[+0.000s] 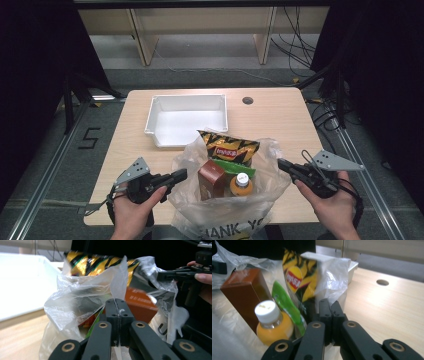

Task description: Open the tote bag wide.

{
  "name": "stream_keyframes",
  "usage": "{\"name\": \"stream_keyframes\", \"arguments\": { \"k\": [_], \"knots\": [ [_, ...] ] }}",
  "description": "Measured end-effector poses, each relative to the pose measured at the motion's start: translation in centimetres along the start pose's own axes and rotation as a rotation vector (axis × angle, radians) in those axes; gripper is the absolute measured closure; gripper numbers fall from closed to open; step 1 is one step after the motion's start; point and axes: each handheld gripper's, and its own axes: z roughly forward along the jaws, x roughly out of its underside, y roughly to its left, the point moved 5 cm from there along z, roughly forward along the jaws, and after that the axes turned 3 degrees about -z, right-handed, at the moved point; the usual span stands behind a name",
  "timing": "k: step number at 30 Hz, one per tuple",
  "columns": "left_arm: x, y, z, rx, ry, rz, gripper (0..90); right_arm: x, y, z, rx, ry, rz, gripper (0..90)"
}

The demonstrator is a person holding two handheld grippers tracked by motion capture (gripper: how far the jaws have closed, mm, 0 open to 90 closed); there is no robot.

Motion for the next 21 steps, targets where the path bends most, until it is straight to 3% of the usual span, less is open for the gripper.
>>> {"name": "stream_keyframes", "arguments": {
  "k": [2,6,9,10,11,14,15,20,21],
  "knots": [
    [0.7,0.4,0.0,-0.015,0.011,-0.018,88.9,0.4,0.3,0.3,0.003,0.021,0.041,90.0],
    [1.7,0.9,0.5,-0.019,0.038,-0.036,88.3,0.9,-0.2,0.8,0.022,0.031,0.015,90.0],
    [2.0,0.9,0.9,-0.012,0.045,-0.037,87.9,1.2,-0.3,1.0,0.049,0.058,0.075,90.0],
    [2.0,1.0,1.0,-0.004,0.040,-0.038,87.8,1.2,-0.5,1.0,0.023,0.041,0.073,90.0],
    [2.1,0.9,1.1,-0.007,0.040,-0.042,87.7,1.2,-0.3,0.9,0.014,0.035,0.113,90.0],
    [2.1,1.0,1.1,-0.012,0.041,-0.040,87.6,1.2,-0.8,0.8,0.034,0.022,0.105,90.0],
    [2.2,1.0,1.2,-0.015,0.040,-0.047,87.5,1.2,-0.7,0.8,0.037,0.026,0.132,90.0],
    [2.8,1.4,1.4,-0.032,0.061,-0.059,86.7,2.3,-1.3,1.1,0.069,0.072,0.171,90.0],
    [3.0,1.5,1.5,-0.027,0.064,-0.056,86.6,2.5,-1.6,1.3,0.073,0.072,0.146,90.0]
  ]
}}
